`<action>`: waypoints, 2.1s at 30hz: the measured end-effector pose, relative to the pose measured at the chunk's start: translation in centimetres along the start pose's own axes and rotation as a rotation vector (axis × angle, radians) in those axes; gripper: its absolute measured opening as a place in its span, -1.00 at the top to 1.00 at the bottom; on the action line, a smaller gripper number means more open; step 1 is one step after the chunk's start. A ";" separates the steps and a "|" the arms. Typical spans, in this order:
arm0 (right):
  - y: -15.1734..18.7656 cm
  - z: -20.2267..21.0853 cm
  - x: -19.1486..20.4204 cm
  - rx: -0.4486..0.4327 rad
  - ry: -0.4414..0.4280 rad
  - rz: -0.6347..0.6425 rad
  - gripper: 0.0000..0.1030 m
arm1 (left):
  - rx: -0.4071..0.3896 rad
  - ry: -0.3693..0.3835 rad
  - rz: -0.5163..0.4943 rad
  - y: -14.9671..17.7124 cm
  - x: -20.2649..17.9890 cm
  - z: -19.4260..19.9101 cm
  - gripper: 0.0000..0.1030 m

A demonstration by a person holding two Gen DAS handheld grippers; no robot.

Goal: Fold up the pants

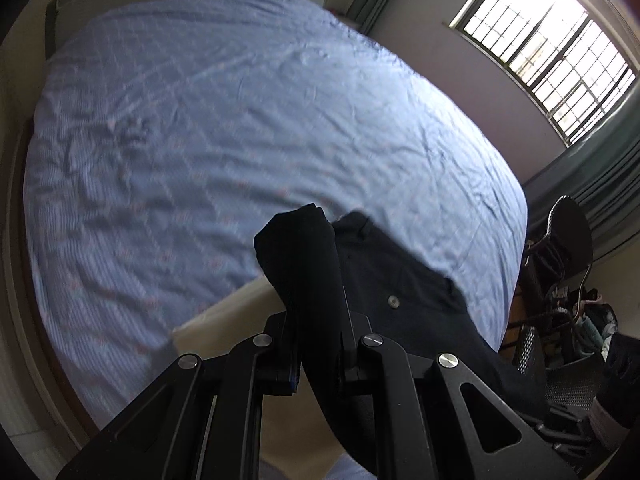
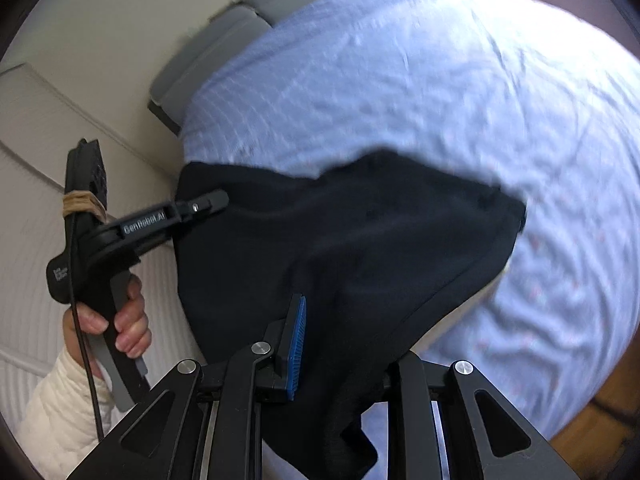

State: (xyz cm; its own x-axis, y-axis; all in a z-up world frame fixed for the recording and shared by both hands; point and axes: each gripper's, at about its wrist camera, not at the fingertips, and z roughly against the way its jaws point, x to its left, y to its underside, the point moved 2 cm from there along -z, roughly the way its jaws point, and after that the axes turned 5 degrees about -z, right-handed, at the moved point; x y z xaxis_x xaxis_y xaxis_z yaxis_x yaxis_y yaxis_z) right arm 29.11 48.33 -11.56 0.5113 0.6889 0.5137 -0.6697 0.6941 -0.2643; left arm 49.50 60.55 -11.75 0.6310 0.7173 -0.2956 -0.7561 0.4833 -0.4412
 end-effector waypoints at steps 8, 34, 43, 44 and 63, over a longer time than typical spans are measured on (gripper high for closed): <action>5.5 -6.6 -1.1 0.233 -0.039 -0.149 0.59 | 0.069 -0.025 0.077 4.2 4.2 -1.2 0.73; 5.8 -5.2 -3.6 0.286 0.100 0.021 -0.22 | -0.007 -0.499 0.068 7.6 5.8 5.8 -0.26; -0.1 8.5 -7.5 0.029 0.144 0.381 -0.52 | -0.048 -0.471 -0.102 10.6 -11.7 8.3 -0.65; -0.6 9.4 -8.3 0.009 0.154 0.404 -0.54 | -0.056 -0.467 -0.091 10.6 -13.8 8.3 -0.69; -14.5 27.6 -23.0 -0.148 0.082 0.655 -0.58 | -0.203 -0.542 0.007 6.0 -42.9 5.2 -0.94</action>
State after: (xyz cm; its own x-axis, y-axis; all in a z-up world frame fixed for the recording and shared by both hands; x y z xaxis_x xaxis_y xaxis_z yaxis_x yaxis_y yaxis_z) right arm 12.25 16.66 2.96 0.0684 0.9867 0.1473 -0.7773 0.1453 -0.6122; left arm 16.95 35.26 2.67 0.4064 0.9007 0.1536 -0.6777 0.4099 -0.6104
